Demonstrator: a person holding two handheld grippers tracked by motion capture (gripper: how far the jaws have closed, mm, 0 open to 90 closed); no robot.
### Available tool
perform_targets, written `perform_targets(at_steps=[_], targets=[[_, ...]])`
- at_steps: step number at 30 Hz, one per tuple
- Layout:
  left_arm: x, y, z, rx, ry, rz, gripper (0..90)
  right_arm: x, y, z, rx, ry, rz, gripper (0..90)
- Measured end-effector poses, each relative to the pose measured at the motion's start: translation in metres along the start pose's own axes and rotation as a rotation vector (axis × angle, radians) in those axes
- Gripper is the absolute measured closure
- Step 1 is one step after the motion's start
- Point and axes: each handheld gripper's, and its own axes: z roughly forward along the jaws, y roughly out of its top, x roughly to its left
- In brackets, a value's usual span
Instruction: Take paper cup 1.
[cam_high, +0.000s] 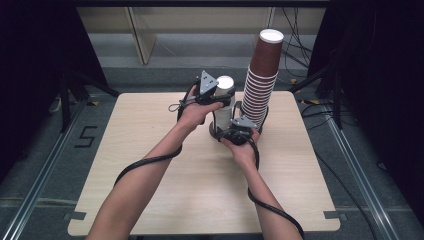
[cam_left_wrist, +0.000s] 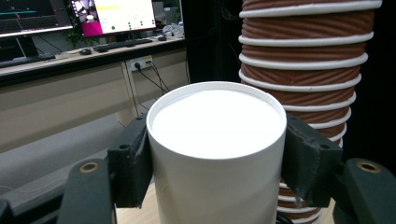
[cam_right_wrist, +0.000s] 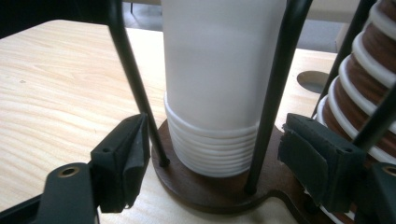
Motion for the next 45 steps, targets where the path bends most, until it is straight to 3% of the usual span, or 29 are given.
perform_targets(at_steps=[1,4,7,8,11,15,17,18,20,22,24,25,28,33,34,36,39,41,45], targets=[[0.0,0.001,-0.001,0.003,0.002,0.003,32.8,0.0,-0.001,-0.001,-0.007,-0.003,-0.013,25.3],[0.0,0.004,-0.002,0.008,0.005,0.003,32.8,0.004,-0.003,-0.004,-0.023,-0.018,0.019,25.3],[-0.001,0.009,-0.01,0.01,-0.005,-0.02,32.8,0.004,-0.005,-0.012,-0.029,0.015,-0.02,25.7],[-0.002,0.009,-0.013,0.014,-0.016,-0.026,32.8,0.007,-0.004,-0.019,-0.023,-0.001,0.001,26.3],[-0.001,0.009,-0.021,0.021,-0.021,-0.009,32.9,0.002,-0.003,-0.025,-0.044,0.014,-0.035,27.2],[-0.001,0.004,-0.034,0.019,-0.028,-0.012,32.9,-0.004,0.0,-0.04,-0.053,0.006,-0.045,27.3],[0.001,0.002,-0.041,0.025,-0.026,-0.001,32.9,-0.007,0.0,-0.046,-0.058,0.011,-0.09,27.3],[0.002,0.002,-0.043,0.028,-0.025,-0.002,32.9,-0.006,0.0,-0.051,-0.046,0.002,-0.071,27.3],[0.002,-0.001,-0.05,0.036,-0.024,-0.011,32.8,-0.011,0.0,-0.056,-0.057,0.012,-0.094,27.3],[0.002,-0.002,-0.052,0.039,-0.018,-0.012,32.8,-0.012,0.001,-0.06,-0.039,0.013,-0.085,27.3],[0.001,-0.004,-0.061,0.064,0.0,-0.014,32.9,-0.022,0.004,-0.071,-0.045,0.01,-0.143,27.3],[0.001,-0.004,-0.063,0.057,0.006,-0.001,32.9,-0.022,0.004,-0.074,-0.04,0.012,-0.124,27.3],[-0.001,-0.006,-0.072,0.066,0.005,0.01,32.9,-0.029,0.002,-0.086,-0.027,0.022,-0.139,27.2],[-0.007,-0.015,-0.087,0.08,-0.009,0.002,32.9,-0.038,-0.007,-0.105,-0.017,0.03,-0.14,27.1],[-0.008,-0.017,-0.091,0.086,-0.011,0.009,32.9,-0.042,-0.008,-0.109,-0.03,0.028,-0.166,27.1],[-0.011,-0.022,-0.095,0.099,-0.019,0.019,32.9,-0.043,-0.012,-0.12,-0.037,0.029,-0.146,27.1],[-0.015,-0.028,-0.1,0.11,-0.034,0.026,32.9,-0.047,-0.016,-0.133,-0.064,0.023,-0.17,27.1],[-0.02,-0.036,-0.104,0.13,-0.051,0.035,32.9,-0.045,-0.018,-0.14,-0.083,0.047,-0.134,27.2],[-0.027,-0.044,-0.113,0.166,-0.068,0.053,32.9,-0.04,-0.021,-0.157,-0.135,0.048,-0.175,27.2]])
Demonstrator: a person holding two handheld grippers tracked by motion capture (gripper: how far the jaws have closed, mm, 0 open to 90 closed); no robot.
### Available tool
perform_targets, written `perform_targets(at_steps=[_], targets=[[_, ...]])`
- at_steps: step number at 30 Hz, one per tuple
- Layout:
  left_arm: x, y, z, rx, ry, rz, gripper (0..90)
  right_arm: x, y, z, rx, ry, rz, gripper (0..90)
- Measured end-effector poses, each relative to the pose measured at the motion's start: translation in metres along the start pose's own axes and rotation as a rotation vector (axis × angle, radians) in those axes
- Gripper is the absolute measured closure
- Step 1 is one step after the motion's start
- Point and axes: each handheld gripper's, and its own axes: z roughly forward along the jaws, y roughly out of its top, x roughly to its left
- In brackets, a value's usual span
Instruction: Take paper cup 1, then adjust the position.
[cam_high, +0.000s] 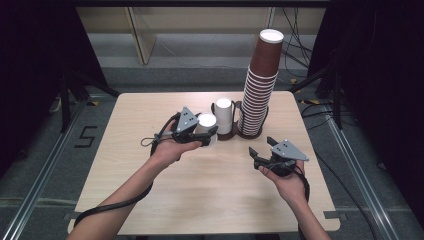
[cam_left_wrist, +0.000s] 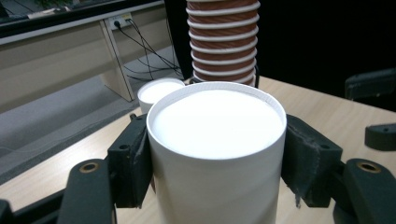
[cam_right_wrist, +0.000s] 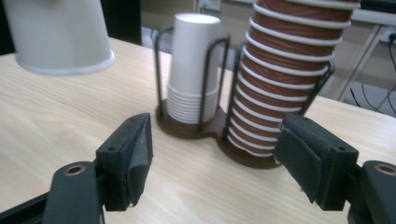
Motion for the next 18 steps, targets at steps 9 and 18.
perform_targets(at_steps=[9,18], targets=[[-0.005,-0.019,-0.017,0.093,-0.007,0.018,32.8,0.036,-0.019,0.005,0.022,0.15,0.033,26.7],[-0.019,-0.029,-0.017,0.135,-0.067,0.013,32.8,0.068,-0.021,0.008,0.006,0.292,0.11,28.3]])
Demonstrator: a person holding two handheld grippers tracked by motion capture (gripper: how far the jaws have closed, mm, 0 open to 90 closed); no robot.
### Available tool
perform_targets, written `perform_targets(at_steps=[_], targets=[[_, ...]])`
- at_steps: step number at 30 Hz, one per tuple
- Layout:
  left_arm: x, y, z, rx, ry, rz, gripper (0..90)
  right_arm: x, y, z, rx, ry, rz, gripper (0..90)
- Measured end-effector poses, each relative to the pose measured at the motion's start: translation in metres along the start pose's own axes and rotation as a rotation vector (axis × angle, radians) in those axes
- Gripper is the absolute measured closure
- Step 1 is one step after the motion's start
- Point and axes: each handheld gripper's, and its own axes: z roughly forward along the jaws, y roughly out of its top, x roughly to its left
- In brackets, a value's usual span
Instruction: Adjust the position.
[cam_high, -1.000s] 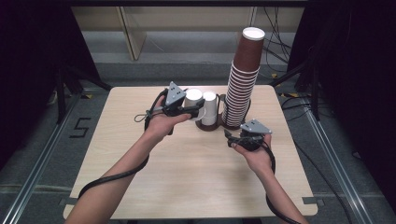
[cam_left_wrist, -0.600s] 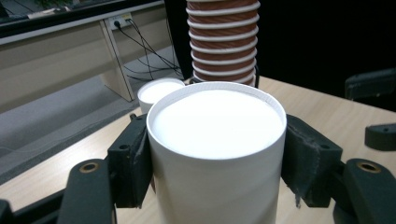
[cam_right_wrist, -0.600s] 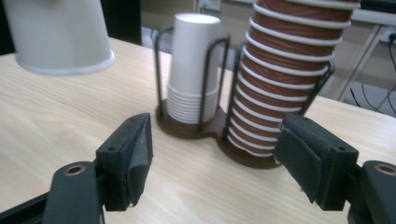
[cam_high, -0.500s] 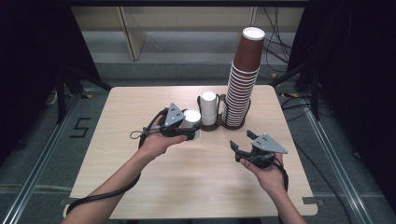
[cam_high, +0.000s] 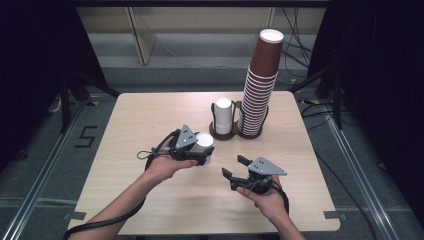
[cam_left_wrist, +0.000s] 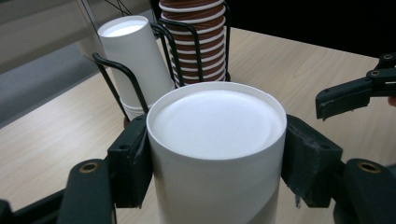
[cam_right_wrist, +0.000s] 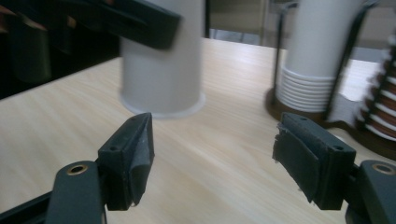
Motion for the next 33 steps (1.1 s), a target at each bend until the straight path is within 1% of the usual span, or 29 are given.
perform_targets(at_steps=[1,2,3,4,5,6,7,8,9,10,11,12,13,14,16,17,18,19,20,22,23,24,25,26,27,28,31,32,33], targets=[[-0.002,-0.001,0.001,0.001,-0.011,-0.006,32.8,0.004,0.001,-0.001,0.008,0.003,0.008,28.3],[-0.004,-0.002,0.002,0.009,-0.019,-0.011,32.8,0.006,0.001,0.001,-0.006,0.009,-0.003,28.1],[-0.005,-0.003,0.002,0.02,-0.031,-0.01,32.8,0.01,0.001,0.001,0.008,0.023,0.025,27.6],[-0.007,-0.004,0.004,0.021,-0.039,-0.012,32.8,0.011,0.001,0.003,0.013,0.037,0.017,26.7],[-0.008,-0.004,0.006,0.023,-0.046,-0.011,32.9,0.014,0.001,0.006,0.011,0.028,0.007,25.9],[-0.009,-0.004,0.008,0.025,-0.052,-0.009,32.9,0.013,0.001,0.008,0.023,0.043,-0.011,25.0],[-0.01,-0.004,0.009,0.031,-0.057,-0.003,32.9,0.015,0.001,0.01,0.04,0.045,0.015,24.0],[-0.011,-0.004,0.011,0.024,-0.059,-0.018,32.8,0.015,0.001,0.013,0.04,0.045,0.01,23.2],[-0.013,-0.004,0.013,0.026,-0.068,-0.02,32.9,0.014,0.001,0.015,0.052,0.047,0.006,22.1],[-0.014,-0.004,0.015,0.028,-0.075,-0.021,32.8,0.014,0.001,0.019,0.049,0.046,0.019,21.2],[-0.016,-0.005,0.017,0.02,-0.083,-0.023,32.8,0.014,0.001,0.02,0.053,0.038,0.011,20.4],[-0.018,-0.004,0.018,0.029,-0.089,-0.019,32.9,0.014,0.002,0.023,0.059,0.04,0.025,19.6],[-0.02,-0.003,0.02,0.025,-0.09,-0.018,32.9,0.014,0.002,0.026,0.06,0.045,0.034,19.2],[-0.021,-0.002,0.021,0.022,-0.094,-0.019,32.8,0.013,0.002,0.027,0.069,0.038,0.042,19.1],[-0.025,-0.001,0.024,0.017,-0.106,-0.019,32.8,0.01,0.003,0.032,0.058,0.023,0.027,18.8],[-0.027,0.0,0.025,0.018,-0.111,-0.015,32.8,0.01,0.003,0.033,0.065,0.02,0.046,18.8],[-0.029,0.0,0.026,0.019,-0.116,-0.013,32.8,0.009,0.004,0.034,0.063,0.017,0.038,18.8],[-0.031,0.001,0.028,0.007,-0.119,-0.018,32.8,0.009,0.004,0.035,0.064,0.007,0.059,19.0],[-0.033,0.002,0.028,0.013,-0.123,-0.016,32.8,0.008,0.004,0.036,0.057,0.016,0.052,19.2],[-0.036,0.004,0.029,0.003,-0.129,-0.027,32.8,0.007,0.004,0.036,0.057,0.013,0.057,20.4],[-0.036,0.004,0.029,0.003,-0.129,-0.027,32.8,0.006,0.003,0.036,0.057,0.008,0.047,21.1],[-0.039,0.005,0.031,0.005,-0.142,-0.031,32.8,0.006,0.003,0.037,0.061,0.012,0.05,21.3],[-0.041,0.006,0.032,0.008,-0.138,-0.02,32.8,0.004,0.003,0.036,0.056,-0.007,0.029,21.6],[-0.042,0.006,0.032,0.005,-0.136,-0.018,32.6,0.004,0.003,0.036,0.06,0.011,0.047,22.2],[-0.042,0.007,0.032,0.003,-0.135,-0.02,32.5,0.004,0.003,0.036,0.063,0.014,0.055,22.9],[-0.043,0.007,0.033,0.003,-0.135,-0.026,32.3,0.003,0.003,0.035,0.049,0.01,0.044,23.9],[-0.043,0.007,0.035,0.012,-0.136,-0.022,31.7,0.003,0.002,0.034,0.059,0.009,0.047,26.2],[-0.043,0.006,0.035,0.011,-0.138,-0.029,31.5,0.002,0.002,0.034,0.066,0.003,0.046,26.8],[-0.043,0.006,0.035,0.01,-0.14,-0.033,31.3,0.003,0.001,0.033,0.068,0.005,0.057,27.6]])
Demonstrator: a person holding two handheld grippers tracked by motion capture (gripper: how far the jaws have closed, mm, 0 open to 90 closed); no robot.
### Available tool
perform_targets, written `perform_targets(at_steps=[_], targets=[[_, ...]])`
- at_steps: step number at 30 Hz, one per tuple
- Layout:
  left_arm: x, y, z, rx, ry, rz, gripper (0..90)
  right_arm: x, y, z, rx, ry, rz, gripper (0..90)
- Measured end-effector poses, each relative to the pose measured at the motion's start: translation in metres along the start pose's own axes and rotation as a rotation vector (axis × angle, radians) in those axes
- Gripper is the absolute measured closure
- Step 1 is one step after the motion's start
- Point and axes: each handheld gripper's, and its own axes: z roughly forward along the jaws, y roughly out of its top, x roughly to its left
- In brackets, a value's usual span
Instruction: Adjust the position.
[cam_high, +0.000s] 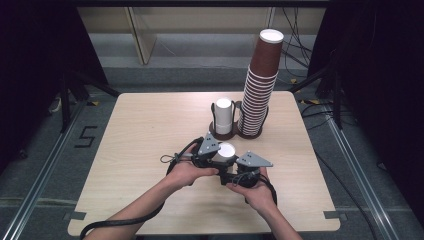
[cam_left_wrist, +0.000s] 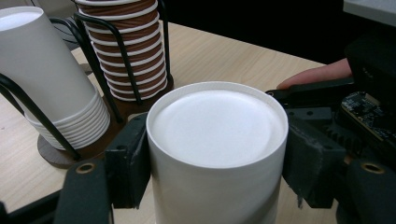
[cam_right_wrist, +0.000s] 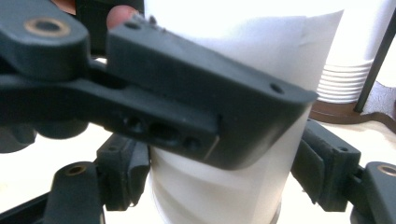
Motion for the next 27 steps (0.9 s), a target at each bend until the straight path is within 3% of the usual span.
perform_targets(at_steps=[3,4,5,7,8,10,11,12,14,18,22,27], targets=[[0.001,-0.001,0.0,0.001,-0.009,-0.01,30.6,-0.002,-0.001,-0.001,-0.021,-0.025,-0.049,29.7],[0.001,-0.001,0.0,-0.003,-0.009,-0.016,30.2,-0.002,-0.001,-0.001,-0.019,-0.026,-0.047,30.3],[0.002,0.0,0.0,-0.007,-0.009,-0.022,29.7,0.0,-0.002,0.0,-0.015,-0.004,-0.007,30.9],[0.002,0.001,-0.001,-0.026,0.013,-0.026,23.2,0.0,-0.001,-0.002,-0.001,-0.005,0.005,31.2],[0.003,0.002,-0.003,-0.036,0.018,-0.015,19.3,-0.001,0.0,-0.002,-0.007,-0.019,-0.014,31.2],[0.004,0.005,-0.008,-0.06,0.046,0.007,14.0,-0.004,0.0,-0.002,-0.006,-0.009,0.002,31.1],[0.005,0.006,-0.011,-0.072,0.058,0.014,13.5,-0.005,0.0,-0.004,-0.003,-0.018,0.038,31.1],[0.005,0.007,-0.013,-0.081,0.061,0.02,12.8,-0.009,0.0,-0.005,0.0,-0.03,0.038,31.1],[0.007,0.008,-0.021,-0.102,0.07,0.033,11.8,-0.014,0.0,-0.007,-0.009,-0.03,0.131,31.0],[0.01,0.002,-0.032,-0.124,0.08,0.056,10.9,-0.023,0.001,-0.012,-0.026,-0.04,0.234,30.4],[0.007,-0.012,-0.039,-0.136,0.095,0.105,8.1,-0.032,0.004,-0.015,-0.049,-0.049,0.238,29.8],[0.004,-0.026,-0.048,-0.142,0.067,0.136,1.5,-0.037,0.009,-0.02,-0.075,-0.036,0.329,29.6]])
